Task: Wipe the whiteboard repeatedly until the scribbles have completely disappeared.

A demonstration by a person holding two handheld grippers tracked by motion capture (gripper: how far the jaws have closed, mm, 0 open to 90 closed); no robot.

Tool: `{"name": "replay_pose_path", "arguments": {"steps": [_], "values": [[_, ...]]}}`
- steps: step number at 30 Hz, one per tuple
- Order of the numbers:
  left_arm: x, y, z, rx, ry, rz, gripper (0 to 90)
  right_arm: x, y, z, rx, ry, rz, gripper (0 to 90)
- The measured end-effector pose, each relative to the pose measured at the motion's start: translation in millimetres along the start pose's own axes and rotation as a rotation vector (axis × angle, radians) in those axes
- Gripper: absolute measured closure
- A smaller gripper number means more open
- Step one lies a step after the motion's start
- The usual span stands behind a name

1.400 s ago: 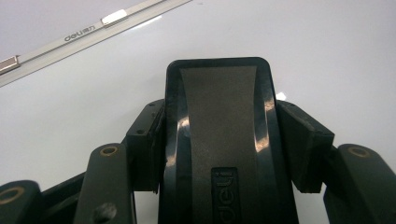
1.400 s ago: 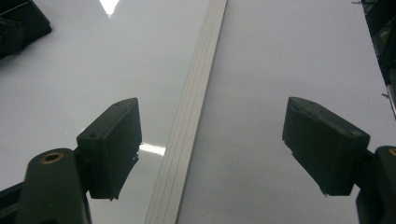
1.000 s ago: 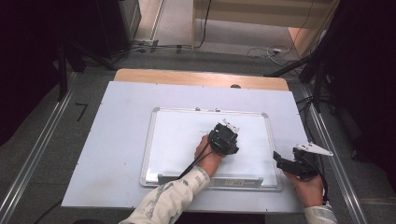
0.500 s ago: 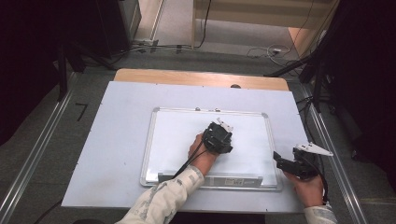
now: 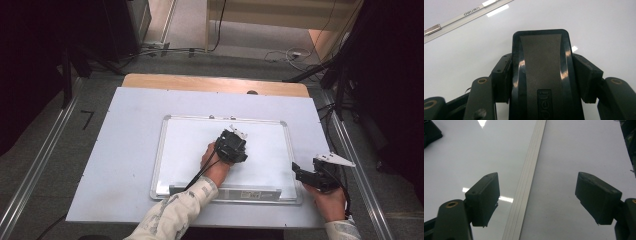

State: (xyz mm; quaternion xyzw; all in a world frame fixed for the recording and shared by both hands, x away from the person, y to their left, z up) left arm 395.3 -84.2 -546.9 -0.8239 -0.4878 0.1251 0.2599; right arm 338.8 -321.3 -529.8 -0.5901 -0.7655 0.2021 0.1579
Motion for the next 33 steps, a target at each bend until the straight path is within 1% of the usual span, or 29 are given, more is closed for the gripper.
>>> {"name": "replay_pose_path", "arguments": {"steps": [7, 12, 16, 20, 22, 24, 27, 30, 33], "values": [[-14.5, 5.4, -4.5, -0.005, 0.008, 0.013, 39.9, -0.3, -0.1, -0.2, -0.002, 0.001, -0.004, 18.4], [-21.4, 9.2, -7.5, -0.007, 0.013, 0.018, 39.9, -0.5, -0.1, -0.3, -0.004, 0.0, -0.005, 18.4], [-22.7, 14.6, -11.2, -0.012, 0.017, 0.013, 39.8, -0.4, -0.1, -0.4, -0.003, 0.0, -0.006, 18.4], [-20.4, 16.2, -12.3, -0.009, 0.02, 0.016, 39.7, -0.6, -1.3, -0.5, -0.005, 0.002, -0.005, 18.4], [-17.8, 15.7, -11.6, -0.011, 0.014, 0.012, 39.7, -1.6, -1.2, -0.2, -0.005, 0.002, -0.004, 18.4], [-13.7, 13.0, -9.6, -0.008, 0.008, 0.01, 39.8, -1.9, -1.2, -0.1, -0.005, 0.006, -0.004, 18.4], [-11.4, 7.0, -5.4, -0.003, 0.014, 0.019, 39.8, -1.7, -0.8, -0.1, -0.004, 0.004, -0.004, 18.4], [-12.8, 1.5, -1.7, 0.001, 0.017, 0.029, 39.8, -0.7, -0.1, 0.1, 0.0, 0.004, -0.003, 18.4], [-16.8, 0.5, -1.2, 0.0, 0.022, 0.033, 39.8, 0.1, 1.0, 0.2, 0.005, 0.0, -0.003, 18.4]]}}
Point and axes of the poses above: each handheld gripper's, and its own axes: y roughly forward along the jaws, z roughly out of its underside, x roughly to its left, the point moved 8 cm from there along y, roughly forward along the jaws, and after that the axes turned 13 degrees about -x, right-handed, at the moved point
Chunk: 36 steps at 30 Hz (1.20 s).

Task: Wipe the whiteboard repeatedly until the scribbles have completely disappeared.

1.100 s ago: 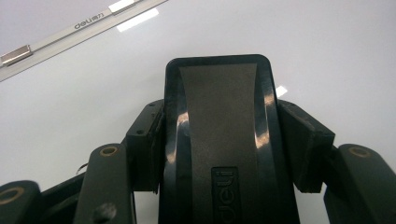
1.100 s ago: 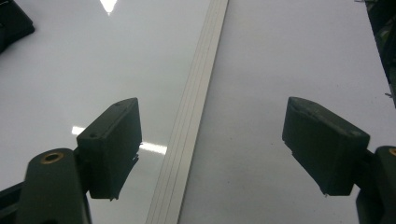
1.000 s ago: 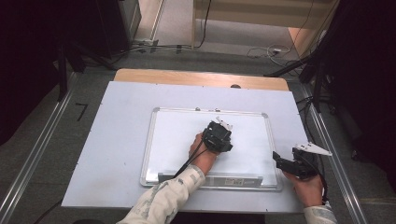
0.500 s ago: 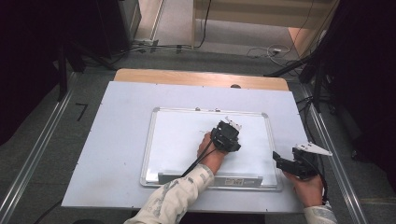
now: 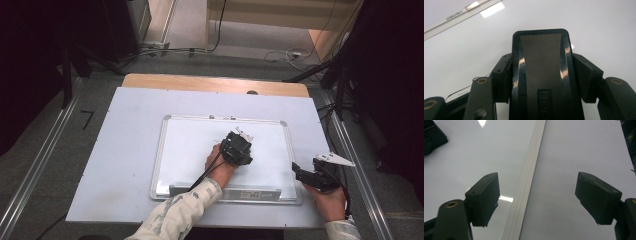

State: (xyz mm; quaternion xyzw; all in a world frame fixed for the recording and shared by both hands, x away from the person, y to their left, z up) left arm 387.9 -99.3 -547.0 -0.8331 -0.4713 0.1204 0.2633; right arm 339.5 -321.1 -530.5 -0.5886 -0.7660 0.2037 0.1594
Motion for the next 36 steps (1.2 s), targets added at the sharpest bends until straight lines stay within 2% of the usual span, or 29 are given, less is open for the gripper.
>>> {"name": "replay_pose_path", "arguments": {"steps": [10, 12, 19, 21, 32, 36], "values": [[-0.4, 14.3, -9.7, -0.001, -0.02, -0.014, 39.8, -0.8, -0.2, -0.2, -0.003, 0.001, -0.003, 18.4], [-0.8, 13.7, -9.4, -0.002, -0.018, -0.018, 39.8, -1.0, -0.4, -0.2, -0.003, 0.002, -0.004, 18.4], [-12.3, 0.5, -1.1, 0.009, 0.003, 0.026, 39.9, -0.7, 0.3, -0.2, -0.002, 0.001, -0.002, 18.4], [-13.8, 0.1, -1.0, 0.011, 0.002, 0.026, 39.9, 0.1, 0.2, -0.2, 0.0, 0.0, -0.002, 18.4], [-18.7, 15.6, -11.9, 0.01, -0.022, -0.002, 39.8, -0.6, 0.1, -0.2, -0.002, 0.003, -0.002, 18.4], [-17.4, 16.3, -12.2, 0.009, -0.018, 0.009, 39.8, -0.5, -0.1, -0.2, -0.003, 0.001, -0.006, 18.4]]}}
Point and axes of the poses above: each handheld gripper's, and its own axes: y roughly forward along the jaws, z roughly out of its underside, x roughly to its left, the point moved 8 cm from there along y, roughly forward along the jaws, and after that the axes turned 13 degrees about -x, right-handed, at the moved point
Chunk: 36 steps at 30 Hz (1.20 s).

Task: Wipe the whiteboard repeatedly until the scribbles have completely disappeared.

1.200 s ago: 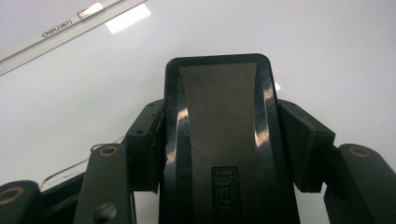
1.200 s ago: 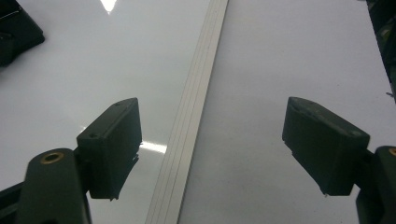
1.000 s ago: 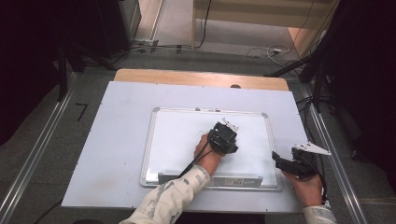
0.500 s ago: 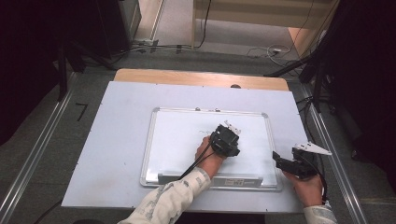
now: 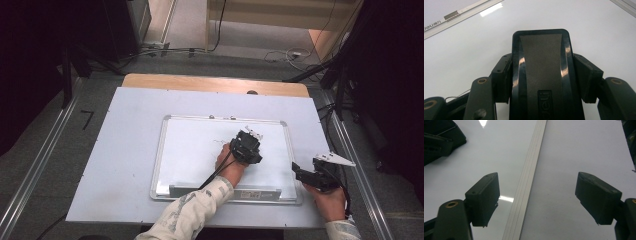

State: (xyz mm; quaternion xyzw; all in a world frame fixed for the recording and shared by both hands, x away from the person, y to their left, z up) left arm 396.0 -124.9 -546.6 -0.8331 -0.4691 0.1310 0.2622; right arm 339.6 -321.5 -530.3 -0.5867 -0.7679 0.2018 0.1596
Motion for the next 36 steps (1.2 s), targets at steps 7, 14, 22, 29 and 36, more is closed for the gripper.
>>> {"name": "replay_pose_path", "arguments": {"steps": [7, 14, 22, 29, 36], "values": [[13.8, -13.2, 9.4, 0.012, 0.008, 0.017, 39.8, -0.9, -0.3, 0.4, 0.001, 0.002, 0.003, 18.4], [47.0, -22.0, 16.8, 0.013, -0.019, -0.024, 39.8, 0.0, -0.7, 0.8, 0.005, 0.003, 0.009, 18.4], [83.6, -29.6, 23.5, 0.01, -0.061, -0.081, 39.8, -0.7, -1.0, 1.4, 0.007, 0.006, 0.011, 18.4], [93.6, -33.0, 26.1, 0.011, -0.079, -0.105, 39.9, -0.9, -0.8, 1.7, 0.008, 0.005, 0.013, 18.4], [64.0, -34.3, 26.3, 0.01, -0.03, -0.032, 39.9, 0.0, 0.5, 1.4, 0.009, 0.003, 0.012, 18.4]]}}
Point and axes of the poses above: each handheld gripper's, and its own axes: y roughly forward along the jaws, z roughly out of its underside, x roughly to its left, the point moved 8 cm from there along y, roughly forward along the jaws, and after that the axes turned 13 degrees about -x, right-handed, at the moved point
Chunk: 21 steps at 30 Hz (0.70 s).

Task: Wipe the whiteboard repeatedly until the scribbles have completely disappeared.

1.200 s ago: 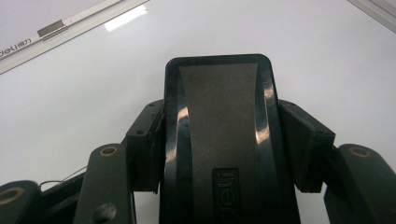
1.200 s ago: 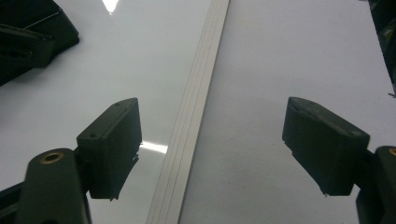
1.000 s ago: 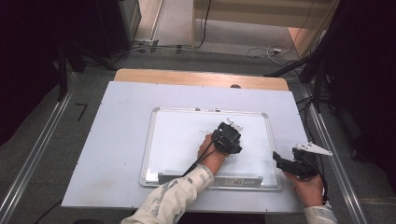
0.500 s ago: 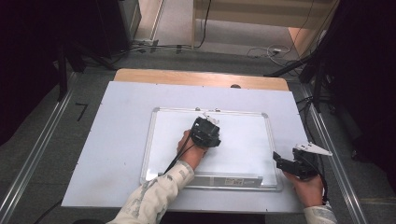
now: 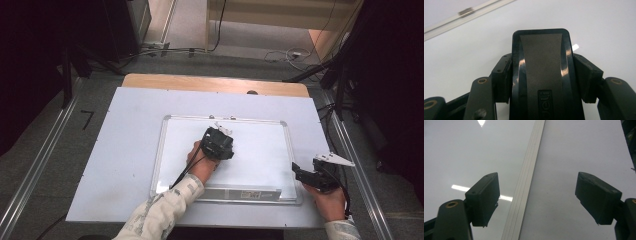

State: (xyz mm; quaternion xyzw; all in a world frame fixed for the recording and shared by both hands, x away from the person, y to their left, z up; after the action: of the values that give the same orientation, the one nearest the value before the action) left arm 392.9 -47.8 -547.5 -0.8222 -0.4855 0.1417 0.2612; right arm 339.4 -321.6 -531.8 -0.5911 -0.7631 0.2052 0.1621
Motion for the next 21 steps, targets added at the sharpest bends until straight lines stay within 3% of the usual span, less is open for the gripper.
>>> {"name": "replay_pose_path", "arguments": {"steps": [7, 11, 15, 21], "values": [[-25.5, 5.5, -4.4, -0.004, 0.026, 0.042, 39.9, 1.1, 0.1, -0.5, -0.001, -0.004, -0.004, 18.4], [-30.6, 11.5, -9.0, -0.007, 0.032, 0.045, 39.9, 1.3, 0.4, -0.3, 0.0, -0.005, -0.005, 18.4], [-20.5, 15.2, -11.3, -0.012, 0.028, 0.028, 39.8, 0.9, -0.8, -0.1, -0.001, -0.002, -0.006, 18.4], [10.7, 11.0, -7.9, -0.003, -0.015, -0.031, 39.8, -0.3, -0.4, 0.2, -0.002, -0.002, -0.005, 18.4]]}}
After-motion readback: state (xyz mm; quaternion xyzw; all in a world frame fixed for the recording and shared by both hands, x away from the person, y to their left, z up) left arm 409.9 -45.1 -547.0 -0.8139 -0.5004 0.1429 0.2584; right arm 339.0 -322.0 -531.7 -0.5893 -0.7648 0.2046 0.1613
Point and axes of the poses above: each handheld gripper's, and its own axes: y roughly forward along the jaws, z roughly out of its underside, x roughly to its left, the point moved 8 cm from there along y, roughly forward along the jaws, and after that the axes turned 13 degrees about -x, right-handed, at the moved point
